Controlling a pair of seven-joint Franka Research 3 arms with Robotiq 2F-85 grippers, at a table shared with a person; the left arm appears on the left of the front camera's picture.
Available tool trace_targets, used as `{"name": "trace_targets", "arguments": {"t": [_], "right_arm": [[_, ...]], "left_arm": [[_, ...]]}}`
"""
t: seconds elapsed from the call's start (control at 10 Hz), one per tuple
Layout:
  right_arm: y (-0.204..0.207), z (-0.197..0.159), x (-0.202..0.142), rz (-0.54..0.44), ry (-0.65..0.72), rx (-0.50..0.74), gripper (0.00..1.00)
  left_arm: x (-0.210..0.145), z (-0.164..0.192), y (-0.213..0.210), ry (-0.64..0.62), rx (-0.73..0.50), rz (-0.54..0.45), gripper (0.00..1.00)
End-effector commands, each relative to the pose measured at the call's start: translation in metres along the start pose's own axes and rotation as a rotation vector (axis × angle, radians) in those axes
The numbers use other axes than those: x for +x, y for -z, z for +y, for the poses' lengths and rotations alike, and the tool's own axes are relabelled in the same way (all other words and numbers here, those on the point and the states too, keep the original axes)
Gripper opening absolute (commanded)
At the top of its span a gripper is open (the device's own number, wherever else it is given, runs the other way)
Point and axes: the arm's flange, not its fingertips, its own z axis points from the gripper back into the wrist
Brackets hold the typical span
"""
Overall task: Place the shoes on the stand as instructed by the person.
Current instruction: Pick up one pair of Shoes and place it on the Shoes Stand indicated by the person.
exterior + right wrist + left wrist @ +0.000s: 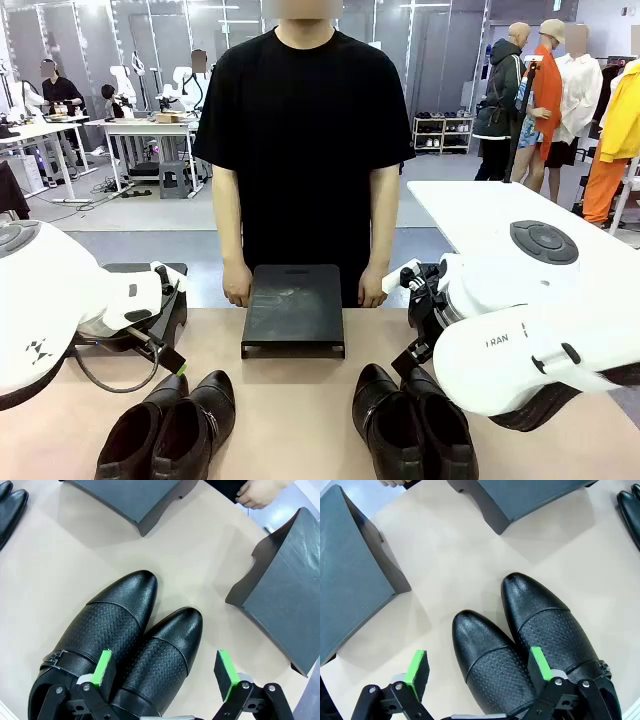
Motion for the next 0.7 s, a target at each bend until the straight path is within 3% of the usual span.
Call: {"name": "trace_targets", "arguments": {"t": [0.0, 0.6], "right_arm": [[0.0, 0.0, 0.0, 0.0, 0.0, 0.0, 1.0], [0.0, 0.0, 0.0, 0.0, 0.0, 0.0, 1.0]], "left_arm": [[0.0001, -0.0002, 0.0, 0.0, 0.0, 0.0, 1.0], [0.0001, -0.0002, 0.0, 0.0, 0.0, 0.0, 1.0]]}}
